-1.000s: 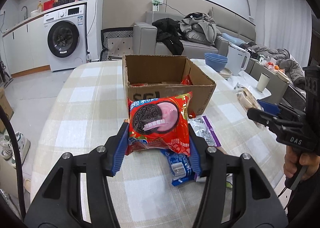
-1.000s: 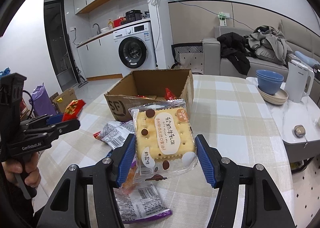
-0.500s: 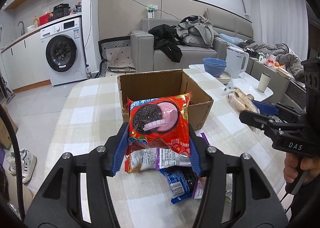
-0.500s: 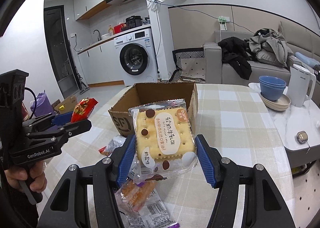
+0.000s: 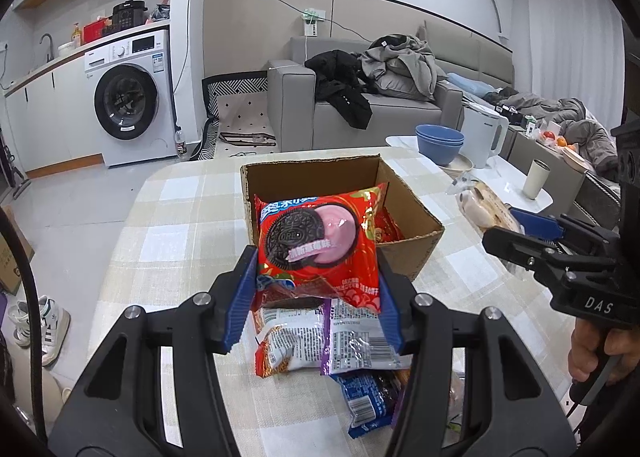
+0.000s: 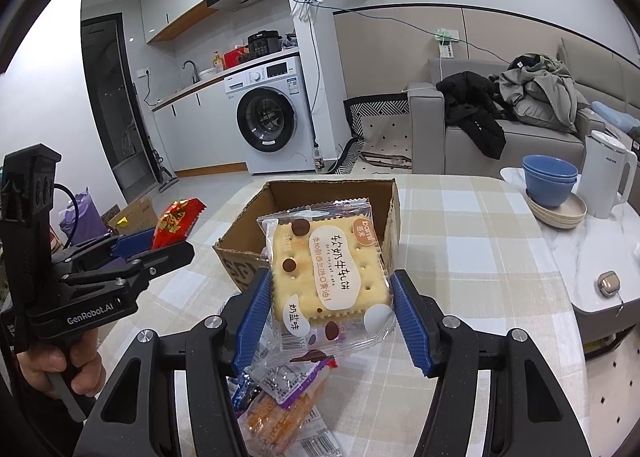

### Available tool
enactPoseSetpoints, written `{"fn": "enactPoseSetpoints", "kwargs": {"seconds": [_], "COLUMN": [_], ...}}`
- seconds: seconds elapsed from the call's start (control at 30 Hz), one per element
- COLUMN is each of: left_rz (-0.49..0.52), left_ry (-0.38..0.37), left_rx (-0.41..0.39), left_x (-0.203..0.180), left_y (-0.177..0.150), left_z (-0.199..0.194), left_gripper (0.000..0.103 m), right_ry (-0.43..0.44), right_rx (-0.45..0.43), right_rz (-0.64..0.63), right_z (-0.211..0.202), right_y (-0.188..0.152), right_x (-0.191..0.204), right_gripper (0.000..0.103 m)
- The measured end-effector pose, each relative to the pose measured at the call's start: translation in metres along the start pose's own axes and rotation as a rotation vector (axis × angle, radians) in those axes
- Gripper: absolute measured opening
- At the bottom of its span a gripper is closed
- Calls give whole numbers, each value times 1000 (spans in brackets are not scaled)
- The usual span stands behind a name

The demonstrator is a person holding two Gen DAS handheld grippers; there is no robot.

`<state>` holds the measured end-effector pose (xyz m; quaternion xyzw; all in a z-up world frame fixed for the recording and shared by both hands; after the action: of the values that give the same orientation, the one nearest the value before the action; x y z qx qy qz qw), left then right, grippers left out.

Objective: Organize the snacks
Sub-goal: 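Carry the Oreo packet and biscuit packet over the cardboard box with both tools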

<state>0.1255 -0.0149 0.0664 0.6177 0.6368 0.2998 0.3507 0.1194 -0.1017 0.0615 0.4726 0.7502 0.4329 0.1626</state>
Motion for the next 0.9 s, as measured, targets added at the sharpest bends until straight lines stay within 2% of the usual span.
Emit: {"fn": "enactPoseSetpoints", "kwargs": {"seconds": [0.53, 0.9], "left_rz": [-24, -38], "left_ry": [35, 56], "left_rx": [26, 45], "left_x": [10, 17], "left_y": [23, 33], "left_z": [60, 99], "left_gripper": [51, 51], "right_ry": [5, 13], "right_rx": [-4, 24], "right_rz": [12, 46], "right_z": [33, 58], "right_y": [21, 31], "right_x": [-8, -12], "right_gripper": [61, 61]}}
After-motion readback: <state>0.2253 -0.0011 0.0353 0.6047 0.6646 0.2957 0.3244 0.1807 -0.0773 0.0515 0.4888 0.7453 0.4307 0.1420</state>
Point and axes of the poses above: each gripper's, at about its wrist camera, not at the fingertips, and z roughly the way its jaws point, x to its left, y to its top, the point moved 7 cm from there along z, roughly the way its jaws point, and after that the axes turned 1 degree about x, right-handed, at the moved point
